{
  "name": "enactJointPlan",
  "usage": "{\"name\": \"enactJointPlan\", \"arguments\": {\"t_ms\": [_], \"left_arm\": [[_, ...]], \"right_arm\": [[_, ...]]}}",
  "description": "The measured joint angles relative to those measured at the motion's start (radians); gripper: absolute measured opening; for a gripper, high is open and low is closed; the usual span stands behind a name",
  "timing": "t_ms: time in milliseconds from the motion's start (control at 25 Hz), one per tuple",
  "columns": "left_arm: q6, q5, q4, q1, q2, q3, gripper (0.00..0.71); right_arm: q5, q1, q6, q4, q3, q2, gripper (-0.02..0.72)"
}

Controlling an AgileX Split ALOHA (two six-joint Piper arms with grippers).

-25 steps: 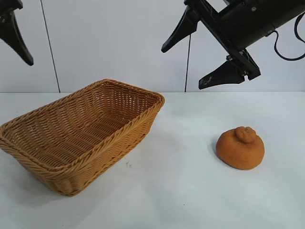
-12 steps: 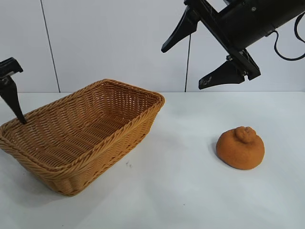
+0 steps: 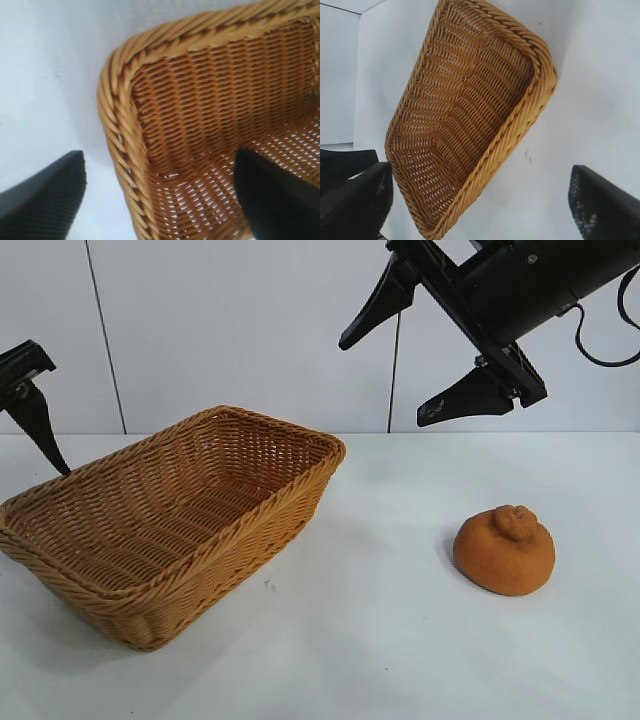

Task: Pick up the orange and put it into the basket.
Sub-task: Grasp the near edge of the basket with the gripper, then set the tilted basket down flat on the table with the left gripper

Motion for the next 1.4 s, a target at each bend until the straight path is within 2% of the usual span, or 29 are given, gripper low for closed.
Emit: {"name": "enactJointPlan", "arguments": {"t_ms": [280, 600, 720, 880, 920, 1120, 1400], "left_arm": [[-0.003, -0.075, -0.001, -0.002, 0.131, 0.012, 0.577], [-0.003, -0.107, -0.002, -0.045, 0.243, 0.012, 0.563], [-0.003, -0.105, -0.003, -0.046, 0.245, 0.013, 0.441], [-0.009, -0.097, -0.011, -0.046, 0.245, 0.012, 0.146], [-0.019, -0.096, -0.025, -0.046, 0.245, 0.01, 0.105], [-0.002, -0.024, -0.012, -0.045, 0.245, -0.028, 0.091], [0.057, 0.104, 0.01, -0.045, 0.253, -0.217, 0.09]], "right_arm": [[-0.001, 0.0, 0.0, -0.001, 0.0, 0.0, 0.652], [-0.001, 0.0, 0.0, -0.002, 0.0, 0.0, 0.652], [-0.001, 0.0, 0.0, -0.002, 0.0, 0.0, 0.652], [-0.001, 0.0, 0.0, -0.002, 0.0, 0.0, 0.652], [-0.001, 0.0, 0.0, -0.002, 0.0, 0.0, 0.652], [-0.001, 0.0, 0.0, -0.003, 0.0, 0.0, 0.652], [-0.001, 0.0, 0.0, -0.01, 0.0, 0.0, 0.652]]}}
